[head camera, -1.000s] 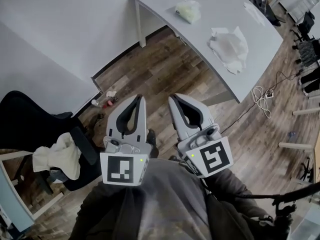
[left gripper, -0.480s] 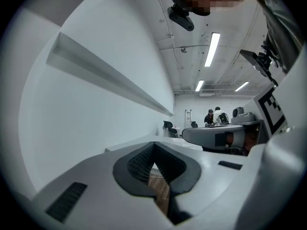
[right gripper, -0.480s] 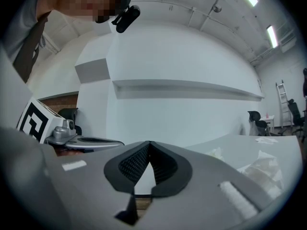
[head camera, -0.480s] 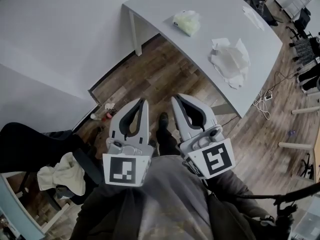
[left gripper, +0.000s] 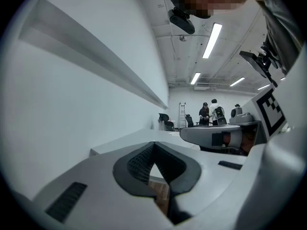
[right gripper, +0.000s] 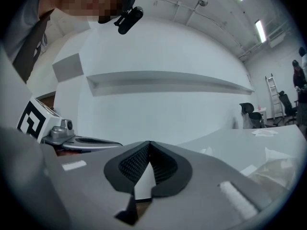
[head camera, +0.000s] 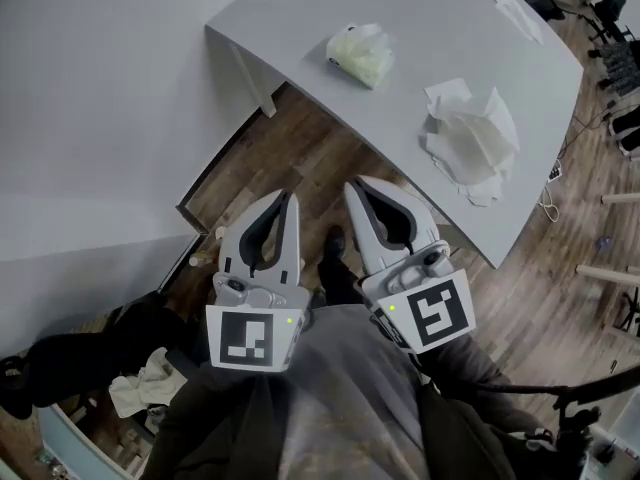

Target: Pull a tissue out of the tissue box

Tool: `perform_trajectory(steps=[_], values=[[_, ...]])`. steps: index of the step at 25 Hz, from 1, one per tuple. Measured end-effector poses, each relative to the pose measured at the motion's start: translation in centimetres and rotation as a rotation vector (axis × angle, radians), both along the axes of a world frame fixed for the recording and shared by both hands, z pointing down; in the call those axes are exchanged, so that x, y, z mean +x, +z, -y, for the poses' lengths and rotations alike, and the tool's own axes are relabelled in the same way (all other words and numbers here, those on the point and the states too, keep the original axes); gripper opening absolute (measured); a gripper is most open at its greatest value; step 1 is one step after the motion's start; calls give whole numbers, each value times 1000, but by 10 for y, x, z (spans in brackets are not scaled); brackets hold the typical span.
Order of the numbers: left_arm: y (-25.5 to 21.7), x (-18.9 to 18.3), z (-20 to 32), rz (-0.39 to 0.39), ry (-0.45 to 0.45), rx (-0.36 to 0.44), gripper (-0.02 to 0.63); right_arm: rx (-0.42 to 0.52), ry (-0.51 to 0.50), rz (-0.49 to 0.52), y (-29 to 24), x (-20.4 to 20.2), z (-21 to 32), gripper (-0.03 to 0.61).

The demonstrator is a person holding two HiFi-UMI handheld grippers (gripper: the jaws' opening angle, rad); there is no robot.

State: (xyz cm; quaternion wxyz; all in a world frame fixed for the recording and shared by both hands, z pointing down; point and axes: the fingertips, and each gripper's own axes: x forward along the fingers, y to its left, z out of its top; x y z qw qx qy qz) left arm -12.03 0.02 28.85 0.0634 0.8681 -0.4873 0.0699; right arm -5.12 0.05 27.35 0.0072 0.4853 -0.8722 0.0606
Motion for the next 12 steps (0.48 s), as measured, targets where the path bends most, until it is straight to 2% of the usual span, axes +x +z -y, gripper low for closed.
perform_trajectory(steps=[6,12], values=[[-1,49,68,1,82,-17,-3,-26,23,0,5,30,67,3],[-13,57,120,-3,89,4,-3,-17,30,0,-1,36,117,3]])
